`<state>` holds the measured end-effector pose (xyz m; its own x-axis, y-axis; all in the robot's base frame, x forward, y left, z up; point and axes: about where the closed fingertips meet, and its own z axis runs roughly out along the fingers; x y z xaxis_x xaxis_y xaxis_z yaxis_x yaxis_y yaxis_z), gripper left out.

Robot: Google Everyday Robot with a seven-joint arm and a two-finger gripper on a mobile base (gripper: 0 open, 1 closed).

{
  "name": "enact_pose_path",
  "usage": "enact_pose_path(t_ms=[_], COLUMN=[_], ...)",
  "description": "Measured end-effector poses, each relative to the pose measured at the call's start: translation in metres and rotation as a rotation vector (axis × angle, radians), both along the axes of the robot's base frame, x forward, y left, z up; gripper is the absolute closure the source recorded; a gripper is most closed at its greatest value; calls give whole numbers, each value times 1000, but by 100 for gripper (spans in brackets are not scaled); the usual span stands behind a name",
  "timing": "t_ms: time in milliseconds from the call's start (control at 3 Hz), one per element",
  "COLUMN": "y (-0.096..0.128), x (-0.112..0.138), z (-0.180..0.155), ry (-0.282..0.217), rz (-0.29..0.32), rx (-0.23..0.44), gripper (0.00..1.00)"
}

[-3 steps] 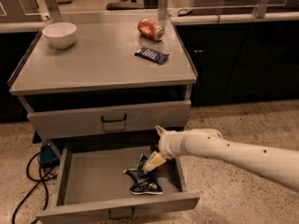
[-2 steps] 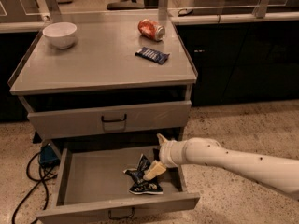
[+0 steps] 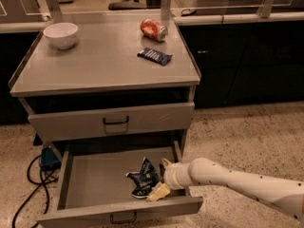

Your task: Pick blue chip bag from middle drawer and place on counter

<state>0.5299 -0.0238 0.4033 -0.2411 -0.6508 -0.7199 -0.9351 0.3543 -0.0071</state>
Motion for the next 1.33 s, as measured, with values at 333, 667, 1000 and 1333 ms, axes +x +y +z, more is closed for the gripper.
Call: enact_pose_path(t_ms=[333, 667, 1000, 1333], y=[16, 16, 5, 5], x=[9, 9, -3, -3], z=[-7, -7, 43, 42], ry=[18, 18, -56, -55], rz=[-13, -13, -15, -15], rx=[-7, -7, -24, -23], gripper=[0, 0, 0, 0])
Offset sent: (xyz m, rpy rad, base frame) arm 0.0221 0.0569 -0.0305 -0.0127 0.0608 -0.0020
